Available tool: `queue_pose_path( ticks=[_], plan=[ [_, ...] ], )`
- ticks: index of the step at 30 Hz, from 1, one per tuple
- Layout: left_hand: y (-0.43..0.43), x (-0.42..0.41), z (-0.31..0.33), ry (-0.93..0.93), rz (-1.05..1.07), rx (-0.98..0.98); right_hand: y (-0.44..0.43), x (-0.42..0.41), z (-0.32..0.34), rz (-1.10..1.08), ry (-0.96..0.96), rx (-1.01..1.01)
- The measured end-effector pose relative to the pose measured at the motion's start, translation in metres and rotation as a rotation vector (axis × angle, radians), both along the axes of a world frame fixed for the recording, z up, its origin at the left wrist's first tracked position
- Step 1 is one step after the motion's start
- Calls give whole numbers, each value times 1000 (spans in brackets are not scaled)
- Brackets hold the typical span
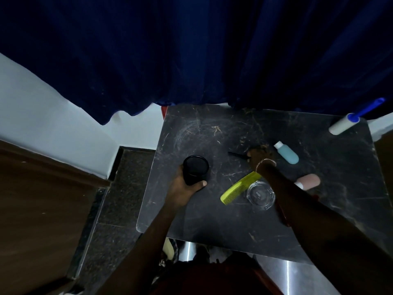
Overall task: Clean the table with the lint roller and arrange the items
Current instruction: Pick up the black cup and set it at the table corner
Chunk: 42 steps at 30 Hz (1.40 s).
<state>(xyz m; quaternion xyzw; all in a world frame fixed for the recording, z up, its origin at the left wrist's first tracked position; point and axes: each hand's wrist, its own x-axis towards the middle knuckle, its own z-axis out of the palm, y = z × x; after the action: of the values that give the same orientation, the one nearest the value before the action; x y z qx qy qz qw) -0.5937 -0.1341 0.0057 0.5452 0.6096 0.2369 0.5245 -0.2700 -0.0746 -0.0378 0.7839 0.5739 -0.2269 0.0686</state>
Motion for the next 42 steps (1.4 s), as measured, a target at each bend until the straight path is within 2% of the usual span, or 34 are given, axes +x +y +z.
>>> queue_pose_path(
  ticks=[6, 8, 10, 15, 17, 25, 28, 32, 37, 42],
  plan=[
    [-2, -7, 3, 26, -20, -8, -13, -28, 31, -173, 570, 298],
    [-4, -9, 4, 34, -26, -5, -25, -43, 55, -222, 808, 342],
    [-5, -10, 6, 41, -35, -9, -34, -55, 78, -187, 923, 340],
    [-6, -13, 7, 64, -65, -3, -42, -79, 107, -42, 972, 271],
    [-5, -12, 9, 70, -80, 10, -39, -85, 111, 7, 936, 260],
    [-7, -16, 10, 120, -53, 53, -25, -87, 135, 56, 857, 475],
    [-8, -13, 13, 108, -46, 61, -24, -94, 139, 84, 927, 391],
    [-4, -7, 21, 97, -57, 114, -24, -111, 125, 162, 906, 260],
    [0, -8, 25, 86, -75, 149, -21, -120, 117, 49, 948, 184],
    [6, -15, 24, 54, -62, 110, -14, -125, 111, -37, 1072, 104]
  ],
)
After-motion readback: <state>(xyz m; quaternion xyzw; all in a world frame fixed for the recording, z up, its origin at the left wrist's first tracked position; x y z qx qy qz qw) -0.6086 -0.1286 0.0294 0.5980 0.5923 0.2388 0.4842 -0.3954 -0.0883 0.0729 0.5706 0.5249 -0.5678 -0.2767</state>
